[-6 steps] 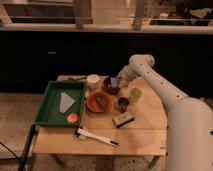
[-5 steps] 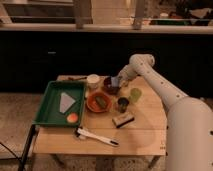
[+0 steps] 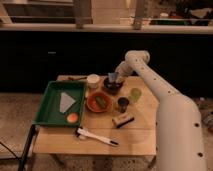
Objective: Wipe purple bowl with sponge
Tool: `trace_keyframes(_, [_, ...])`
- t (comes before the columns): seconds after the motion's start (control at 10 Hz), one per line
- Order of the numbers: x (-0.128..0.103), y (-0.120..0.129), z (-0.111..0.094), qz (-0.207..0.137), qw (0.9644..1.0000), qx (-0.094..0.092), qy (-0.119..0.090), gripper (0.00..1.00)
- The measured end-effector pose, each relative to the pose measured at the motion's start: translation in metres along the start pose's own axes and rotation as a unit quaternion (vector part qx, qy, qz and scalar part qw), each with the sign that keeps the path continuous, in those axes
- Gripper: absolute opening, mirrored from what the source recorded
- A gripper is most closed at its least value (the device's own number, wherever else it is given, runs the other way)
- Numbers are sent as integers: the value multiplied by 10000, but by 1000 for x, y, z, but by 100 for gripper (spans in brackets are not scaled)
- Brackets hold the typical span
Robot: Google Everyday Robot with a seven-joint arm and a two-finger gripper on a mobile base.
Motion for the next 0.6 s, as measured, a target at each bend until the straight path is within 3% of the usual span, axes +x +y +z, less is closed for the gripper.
trace_keyframes(0.3, [-11, 0, 11, -159, 9998, -138, -46, 0])
trace_keyframes(0.6, [-27, 14, 16, -474, 9979, -416, -159, 0])
